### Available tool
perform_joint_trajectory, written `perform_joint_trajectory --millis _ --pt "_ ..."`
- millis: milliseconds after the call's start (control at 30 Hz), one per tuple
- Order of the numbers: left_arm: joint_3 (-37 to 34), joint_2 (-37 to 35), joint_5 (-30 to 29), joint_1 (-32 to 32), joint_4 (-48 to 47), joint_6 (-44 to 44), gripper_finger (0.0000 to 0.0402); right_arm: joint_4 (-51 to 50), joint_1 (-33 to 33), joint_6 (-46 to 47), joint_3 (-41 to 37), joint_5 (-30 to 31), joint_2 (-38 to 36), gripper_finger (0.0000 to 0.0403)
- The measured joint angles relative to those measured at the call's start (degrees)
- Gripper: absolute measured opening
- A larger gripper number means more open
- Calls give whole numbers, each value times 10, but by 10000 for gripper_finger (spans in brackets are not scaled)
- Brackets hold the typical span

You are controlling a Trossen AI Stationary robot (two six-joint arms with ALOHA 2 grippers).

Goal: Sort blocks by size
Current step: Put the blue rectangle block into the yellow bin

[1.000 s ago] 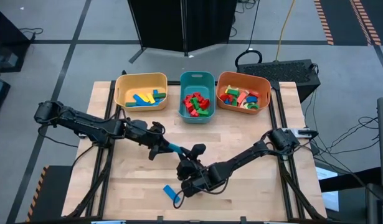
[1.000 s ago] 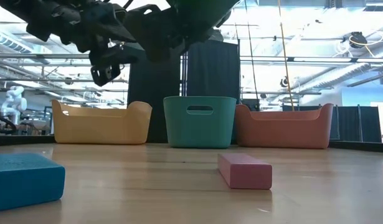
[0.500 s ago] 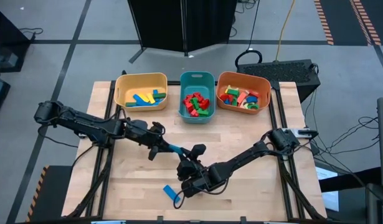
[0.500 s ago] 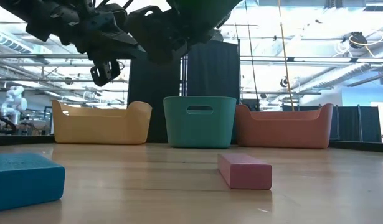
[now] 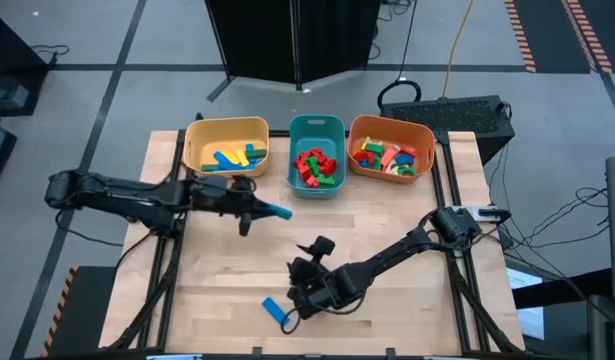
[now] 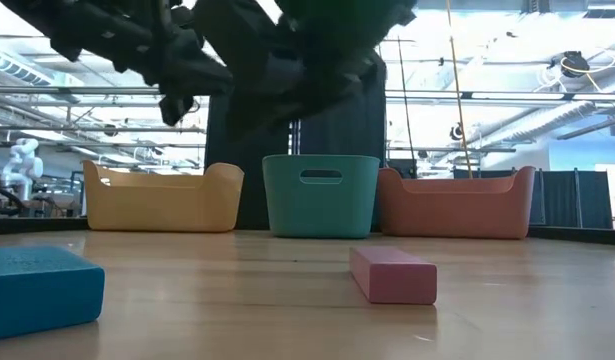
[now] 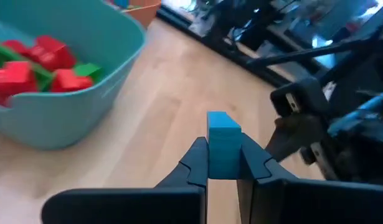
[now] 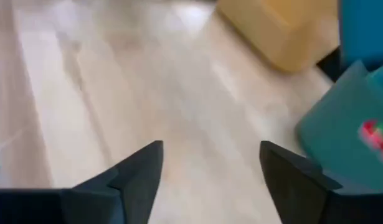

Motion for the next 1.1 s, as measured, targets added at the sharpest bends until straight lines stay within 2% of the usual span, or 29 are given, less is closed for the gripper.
perform_joint_trajectory --millis 100,233,433,533,667,867,967,1100 --pt "0 -34 -7 26 -53 22 16 -19 -4 46 0 -25 0 274" --pt "-1 -88 -44 66 -121 55 16 -25 -7 53 0 -42 0 293" --pt "-1 -153 -168 120 -250 110 16 -19 -7 54 0 -53 0 296" --pt "-1 -171 -192 147 -286 128 16 -8 -8 54 0 -53 0 296" --pt "-1 -177 -198 180 -297 148 16 38 -7 48 0 -86 0 295" --pt "-1 -166 -282 235 -312 182 20 148 -10 6 0 -221 13 295" --pt "-1 -153 -279 264 -315 183 42 170 -10 -6 0 -255 28 295" --pt "-1 -134 -252 288 -321 179 89 176 -9 0 0 -262 42 295"
